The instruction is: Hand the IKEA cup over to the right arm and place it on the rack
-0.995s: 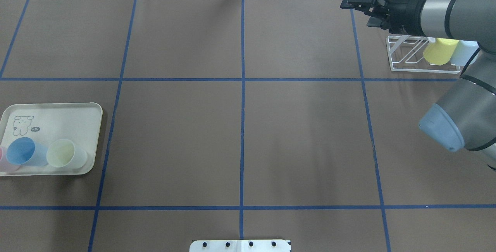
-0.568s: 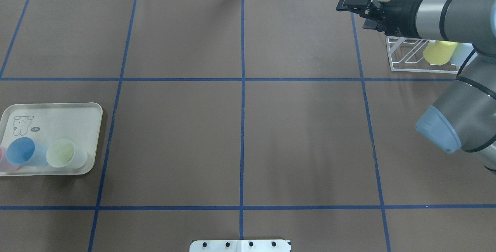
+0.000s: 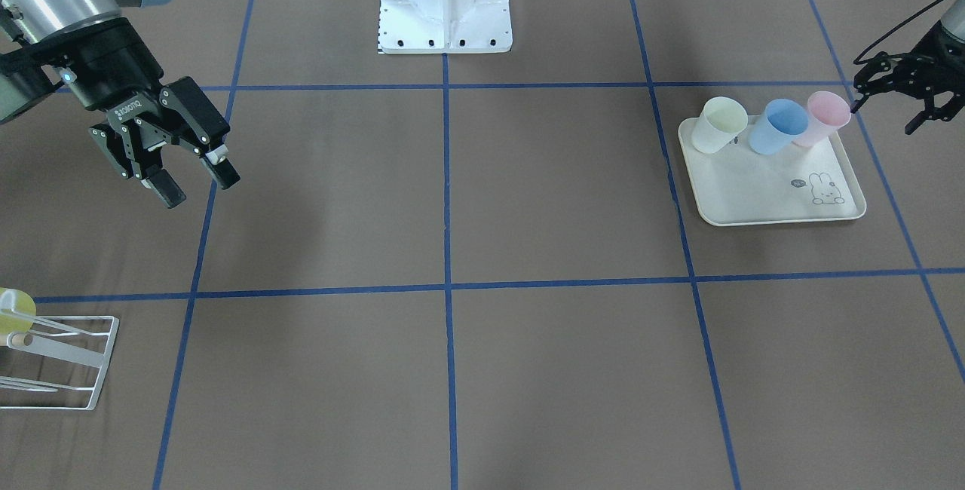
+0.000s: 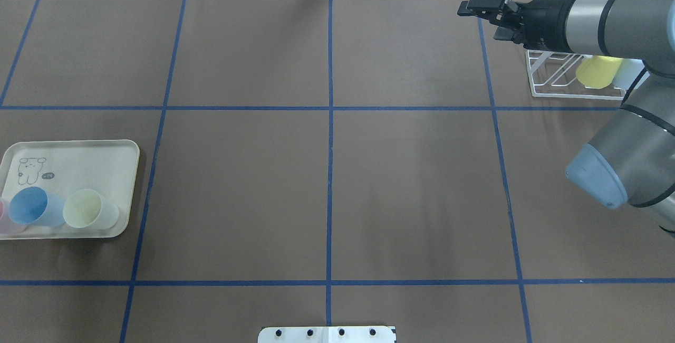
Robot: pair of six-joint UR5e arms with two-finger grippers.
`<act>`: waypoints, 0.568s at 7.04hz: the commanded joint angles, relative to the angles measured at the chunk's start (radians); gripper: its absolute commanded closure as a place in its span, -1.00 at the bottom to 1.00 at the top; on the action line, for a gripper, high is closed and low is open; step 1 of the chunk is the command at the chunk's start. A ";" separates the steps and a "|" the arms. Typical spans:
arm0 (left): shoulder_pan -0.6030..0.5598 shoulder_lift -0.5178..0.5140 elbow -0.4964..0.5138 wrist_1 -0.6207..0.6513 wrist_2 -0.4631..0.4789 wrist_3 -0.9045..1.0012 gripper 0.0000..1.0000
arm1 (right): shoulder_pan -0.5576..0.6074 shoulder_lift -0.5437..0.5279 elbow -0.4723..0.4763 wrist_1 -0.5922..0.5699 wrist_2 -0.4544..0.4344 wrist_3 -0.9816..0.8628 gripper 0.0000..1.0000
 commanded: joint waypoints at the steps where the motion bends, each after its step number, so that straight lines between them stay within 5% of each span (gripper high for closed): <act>1: 0.015 0.000 0.003 0.000 -0.007 -0.005 -0.98 | 0.001 0.000 0.000 0.001 0.000 0.000 -1.00; 4: 0.049 -0.001 0.003 0.000 -0.007 -0.013 -0.98 | 0.001 -0.008 0.000 0.002 0.000 0.000 -1.00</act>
